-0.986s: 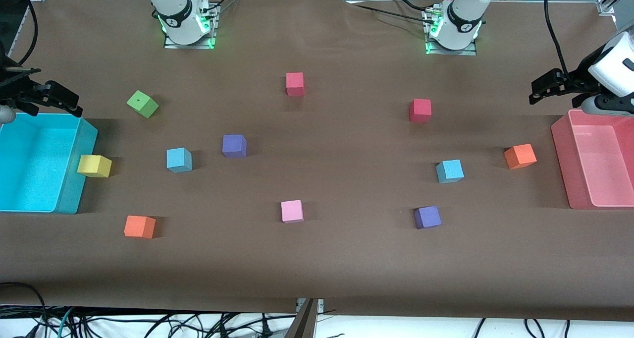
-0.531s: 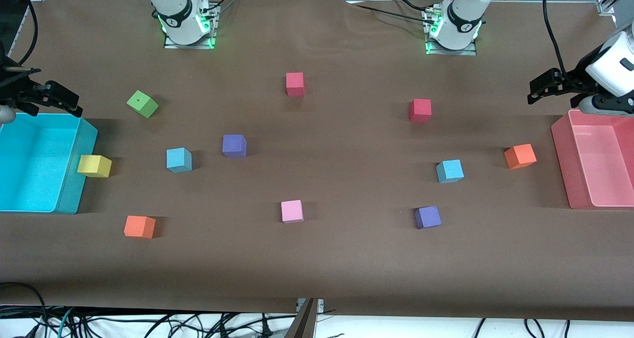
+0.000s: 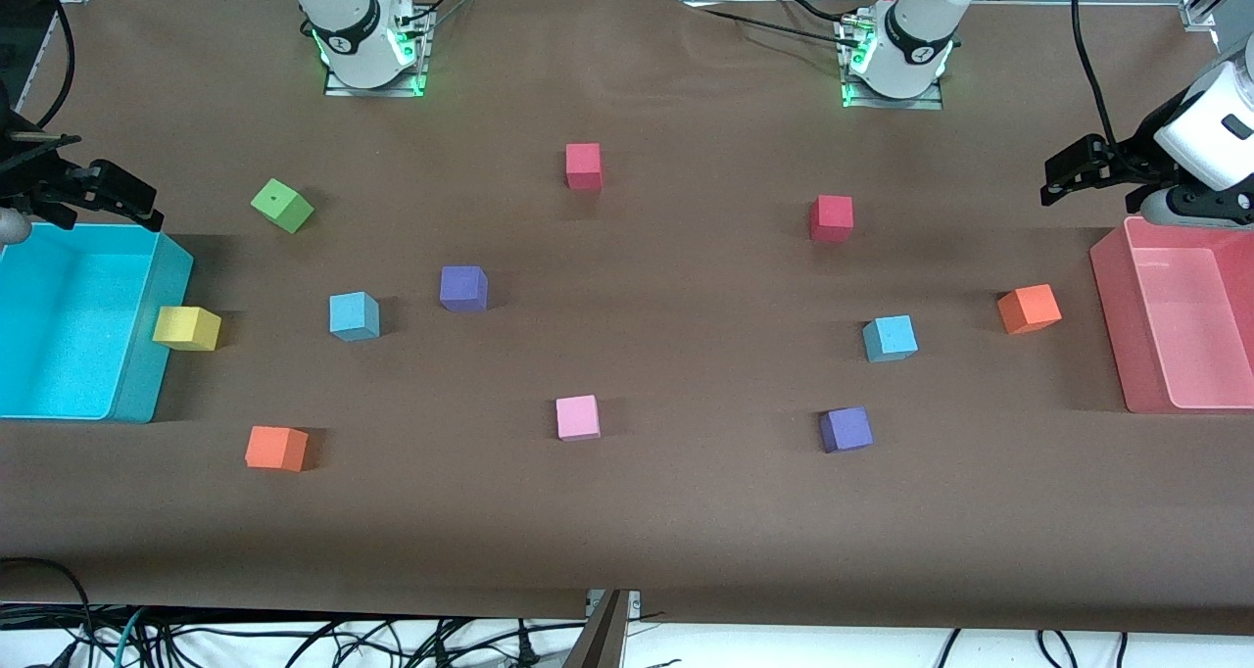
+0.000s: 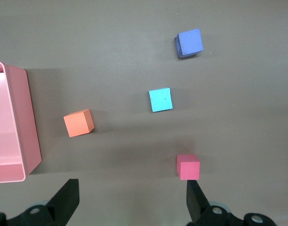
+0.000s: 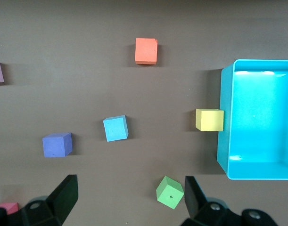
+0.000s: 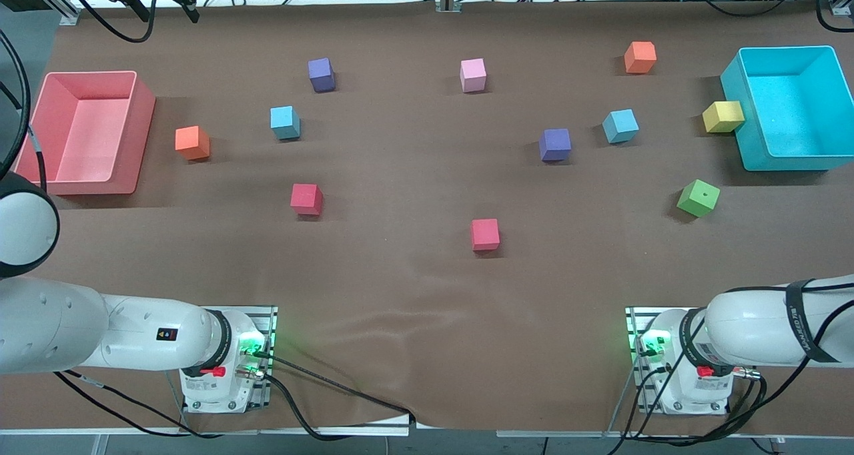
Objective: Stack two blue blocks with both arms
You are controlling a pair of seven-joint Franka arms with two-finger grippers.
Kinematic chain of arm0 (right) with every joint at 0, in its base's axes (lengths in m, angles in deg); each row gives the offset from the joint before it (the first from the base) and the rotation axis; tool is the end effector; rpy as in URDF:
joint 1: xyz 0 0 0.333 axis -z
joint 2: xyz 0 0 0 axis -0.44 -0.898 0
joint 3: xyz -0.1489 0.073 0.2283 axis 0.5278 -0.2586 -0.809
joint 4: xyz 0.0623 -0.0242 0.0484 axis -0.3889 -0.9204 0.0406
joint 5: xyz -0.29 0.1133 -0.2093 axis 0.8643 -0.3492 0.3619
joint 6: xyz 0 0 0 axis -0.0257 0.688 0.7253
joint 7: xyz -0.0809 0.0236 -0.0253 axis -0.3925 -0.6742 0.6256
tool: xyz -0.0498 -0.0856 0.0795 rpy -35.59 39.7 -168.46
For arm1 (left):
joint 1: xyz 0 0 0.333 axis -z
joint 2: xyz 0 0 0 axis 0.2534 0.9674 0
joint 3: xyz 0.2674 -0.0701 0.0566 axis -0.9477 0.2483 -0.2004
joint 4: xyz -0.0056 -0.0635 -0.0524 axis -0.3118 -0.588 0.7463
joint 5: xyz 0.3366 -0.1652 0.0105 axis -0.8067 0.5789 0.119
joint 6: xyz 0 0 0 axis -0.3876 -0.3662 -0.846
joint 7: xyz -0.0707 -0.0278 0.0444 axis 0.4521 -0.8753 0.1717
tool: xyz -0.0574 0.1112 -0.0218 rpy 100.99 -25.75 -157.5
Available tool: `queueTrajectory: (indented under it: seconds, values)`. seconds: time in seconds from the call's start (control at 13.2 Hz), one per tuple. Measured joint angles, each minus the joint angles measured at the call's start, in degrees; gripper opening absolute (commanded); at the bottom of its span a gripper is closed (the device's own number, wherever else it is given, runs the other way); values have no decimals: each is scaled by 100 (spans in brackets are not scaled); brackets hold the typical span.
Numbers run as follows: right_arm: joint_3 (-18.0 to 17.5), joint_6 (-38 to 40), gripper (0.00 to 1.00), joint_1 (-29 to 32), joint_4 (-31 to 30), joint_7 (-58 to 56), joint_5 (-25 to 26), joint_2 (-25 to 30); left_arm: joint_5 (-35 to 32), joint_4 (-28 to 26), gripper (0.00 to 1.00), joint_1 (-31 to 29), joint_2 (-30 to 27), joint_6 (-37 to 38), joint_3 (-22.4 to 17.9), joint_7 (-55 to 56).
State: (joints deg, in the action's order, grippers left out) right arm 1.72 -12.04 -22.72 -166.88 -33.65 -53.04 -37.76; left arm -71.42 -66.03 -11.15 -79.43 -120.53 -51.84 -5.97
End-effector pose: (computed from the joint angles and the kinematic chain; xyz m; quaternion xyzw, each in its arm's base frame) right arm 0.5527 -0.0125 0.5492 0.9999 -0.0071 0.0144 0.0042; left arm 0.5258 -0.0151 0.5478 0.9990 -0.0227 -0.0350 0.0126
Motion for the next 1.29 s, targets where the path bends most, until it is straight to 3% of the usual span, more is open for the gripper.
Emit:
queueTrajectory:
  seconds: [0.91,1.29]
  values:
    - [-66,9,100,-133,-107,0,0,-74,0,0,100,-2,0,-2,-7,0]
    - [-78,99,100,-524,-227,11,58,-859,0,-1,100,-24,1,-5,-39,0]
